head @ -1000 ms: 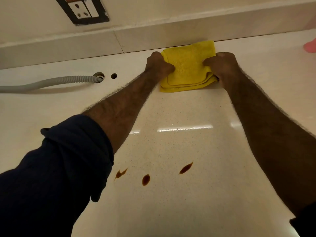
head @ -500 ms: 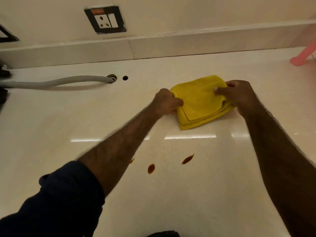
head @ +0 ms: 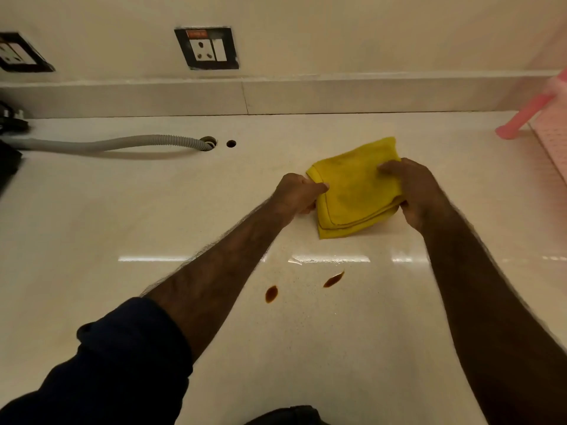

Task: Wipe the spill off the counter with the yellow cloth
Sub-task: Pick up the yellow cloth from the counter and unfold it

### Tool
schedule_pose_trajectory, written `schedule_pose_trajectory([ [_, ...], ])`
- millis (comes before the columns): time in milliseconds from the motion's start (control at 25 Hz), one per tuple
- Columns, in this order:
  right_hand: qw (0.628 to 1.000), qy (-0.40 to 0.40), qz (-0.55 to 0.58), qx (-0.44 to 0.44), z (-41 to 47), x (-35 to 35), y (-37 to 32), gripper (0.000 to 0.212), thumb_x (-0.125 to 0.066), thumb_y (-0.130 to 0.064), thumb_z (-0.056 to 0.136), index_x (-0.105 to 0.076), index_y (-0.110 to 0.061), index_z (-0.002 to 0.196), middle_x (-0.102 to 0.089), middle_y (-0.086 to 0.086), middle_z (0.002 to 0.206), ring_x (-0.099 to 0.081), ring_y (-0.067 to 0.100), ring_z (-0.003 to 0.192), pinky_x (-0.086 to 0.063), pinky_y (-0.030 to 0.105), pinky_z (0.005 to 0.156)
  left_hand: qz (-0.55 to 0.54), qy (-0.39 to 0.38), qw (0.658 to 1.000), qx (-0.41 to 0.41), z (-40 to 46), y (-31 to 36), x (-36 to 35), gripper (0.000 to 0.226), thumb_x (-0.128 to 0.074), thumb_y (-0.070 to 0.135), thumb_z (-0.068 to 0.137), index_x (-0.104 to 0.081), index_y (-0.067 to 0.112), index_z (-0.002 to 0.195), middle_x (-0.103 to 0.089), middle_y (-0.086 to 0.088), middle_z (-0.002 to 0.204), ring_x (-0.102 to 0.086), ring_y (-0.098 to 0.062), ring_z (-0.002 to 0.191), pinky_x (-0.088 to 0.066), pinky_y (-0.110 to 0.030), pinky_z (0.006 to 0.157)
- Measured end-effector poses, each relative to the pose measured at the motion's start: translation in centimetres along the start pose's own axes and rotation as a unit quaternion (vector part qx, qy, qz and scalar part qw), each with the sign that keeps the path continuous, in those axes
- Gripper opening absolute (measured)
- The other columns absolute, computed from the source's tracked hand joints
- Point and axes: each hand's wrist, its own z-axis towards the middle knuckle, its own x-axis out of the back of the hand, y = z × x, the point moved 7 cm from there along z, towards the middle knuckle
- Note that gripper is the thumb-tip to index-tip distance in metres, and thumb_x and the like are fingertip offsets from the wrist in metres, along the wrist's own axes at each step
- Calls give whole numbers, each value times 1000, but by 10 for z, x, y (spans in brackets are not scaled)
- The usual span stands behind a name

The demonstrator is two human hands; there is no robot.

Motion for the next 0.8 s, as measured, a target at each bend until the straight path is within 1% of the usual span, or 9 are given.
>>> schedule_pose_trajectory([
  [120, 991, -39, 131, -11, -29, -4, -26, 19, -63, -22, 95, -76, -21, 82, -73, -1, 88, -67, 20, 85, -53, 28, 68, -51, -8, 998, -18, -7, 11, 0, 52, -75, 47, 91, -67, 0, 113, -71, -24, 123, -71, -35, 109, -61, -48, 97],
  [200, 981, -82, 175, 1, -50, -4, -44, 28, -58, -21, 95, -80, -20, 78, -76, -3, 80, -72, 17, 73, -58, 24, 63, -84, -41, 995, -30, -11, 20, -3, 74, -71, 59, 89, -55, 6, 137, -66, -17, 135, -67, -30, 120, -58, -48, 103],
  [280, 977, -111, 183, 13, -65, 1, -56, 24, -57, -23, 94, -79, -21, 85, -76, -1, 86, -73, 19, 78, -61, 29, 71, -103, -114, 986, -71, -20, 34, -11, 75, -64, 60, 93, -45, 14, 149, -61, -11, 145, -63, -27, 128, -51, -51, 111],
  [360, 980, -127, 150, 20, -77, 12, -59, 23, -57, -24, 92, -80, -20, 88, -77, 1, 90, -75, 22, 83, -62, 33, 77, -123, -220, 961, -117, -41, 45, -24, 71, -58, 57, 91, -50, 12, 146, -66, -8, 138, -66, -26, 124, -54, -49, 108],
  [440, 988, -116, 102, 17, -87, 28, -53, 24, -61, -23, 90, -84, -19, 88, -81, 3, 93, -77, 24, 87, -62, 37, 83, -143, -285, 938, -134, -67, 46, -34, 70, -64, 50, 86, -52, 13, 144, -67, -7, 135, -67, -28, 122, -58, -48, 102],
  [520, 993, -87, 76, 8, -96, 50, -38, 20, -68, -26, 92, -84, -19, 101, -83, 3, 109, -78, 25, 99, -61, 41, 91, -149, -291, 937, -122, -89, 32, -41, 71, -75, 42, 83, -52, 15, 145, -66, -8, 140, -65, -31, 127, -57, -53, 102],
  [600, 993, -108, 46, -2, -109, 68, -17, 30, -68, -31, 93, -81, -22, 118, -80, 4, 123, -79, 26, 108, -66, 40, 87, -137, -282, 944, -102, -110, 9, -51, 57, -80, 30, 88, -57, 24, 140, -68, -3, 135, -69, -25, 120, -63, -48, 93],
  [680, 990, -138, -12, -18, -123, 84, 10, 41, -68, -31, 90, -74, -24, 130, -78, 7, 129, -77, 30, 114, -67, 40, 86, -127, -277, 950, -73, -133, -20, -65, 48, -78, 24, 89, -61, 28, 133, -72, 2, 126, -74, -16, 107, -66, -36, 76],
  [800, 984, -146, -94, -42, -141, 104, 48, 48, -76, -28, 83, -73, -31, 131, -79, 4, 128, -76, 35, 115, -67, 44, 85, -141, -253, 957, 13, -169, -77, -87, 55, -83, 27, 87, -61, 26, 137, -74, 0, 127, -74, -23, 109, -67, -41, 75],
])
